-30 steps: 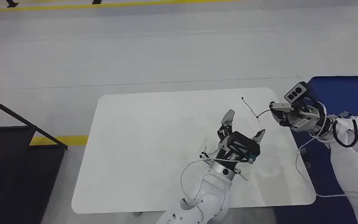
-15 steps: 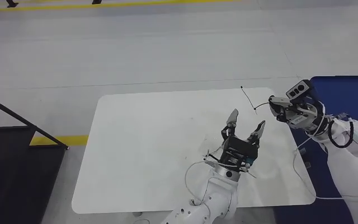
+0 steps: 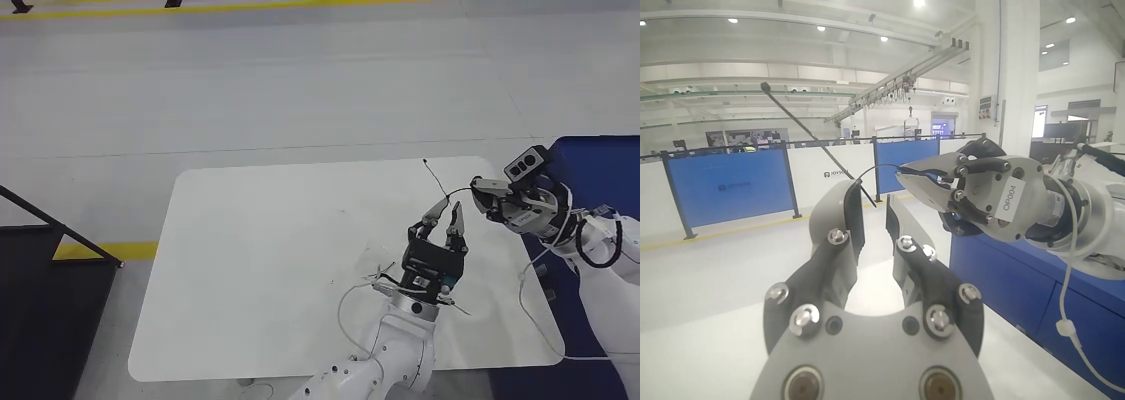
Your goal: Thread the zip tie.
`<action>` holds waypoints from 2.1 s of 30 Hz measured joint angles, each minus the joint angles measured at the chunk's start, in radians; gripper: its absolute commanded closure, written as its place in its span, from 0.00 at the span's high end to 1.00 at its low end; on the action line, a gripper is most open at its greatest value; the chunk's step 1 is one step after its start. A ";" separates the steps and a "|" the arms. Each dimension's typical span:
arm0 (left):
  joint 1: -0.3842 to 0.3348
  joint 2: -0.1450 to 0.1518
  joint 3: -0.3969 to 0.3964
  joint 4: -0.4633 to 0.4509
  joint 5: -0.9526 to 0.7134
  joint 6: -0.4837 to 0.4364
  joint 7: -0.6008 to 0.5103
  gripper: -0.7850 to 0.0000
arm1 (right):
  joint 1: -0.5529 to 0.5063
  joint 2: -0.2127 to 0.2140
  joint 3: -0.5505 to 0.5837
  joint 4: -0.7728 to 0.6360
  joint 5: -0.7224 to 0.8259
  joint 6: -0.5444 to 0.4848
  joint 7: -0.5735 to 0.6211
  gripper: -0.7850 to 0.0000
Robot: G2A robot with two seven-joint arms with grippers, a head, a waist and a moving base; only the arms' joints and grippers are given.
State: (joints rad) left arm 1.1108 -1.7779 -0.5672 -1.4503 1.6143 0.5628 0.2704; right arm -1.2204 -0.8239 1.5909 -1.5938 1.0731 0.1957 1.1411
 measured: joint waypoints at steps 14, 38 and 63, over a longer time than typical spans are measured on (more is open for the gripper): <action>-0.001 -0.003 -0.016 -0.002 -0.032 0.014 0.039 0.09 | 0.014 -0.006 -0.001 0.007 -0.015 0.011 0.000 0.00; -0.001 -0.004 -0.018 0.002 -0.041 0.007 0.048 0.00 | 0.017 -0.014 0.003 0.008 -0.039 0.017 0.010 0.00; 0.019 0.006 -0.017 0.053 0.299 -0.033 -0.051 0.00 | 0.075 -0.013 0.059 0.088 -0.011 0.089 -0.014 0.00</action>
State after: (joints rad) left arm 1.1293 -1.7720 -0.5846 -1.3975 1.9135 0.5297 0.2191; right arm -1.1450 -0.8370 1.6503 -1.5062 1.0623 0.2843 1.1268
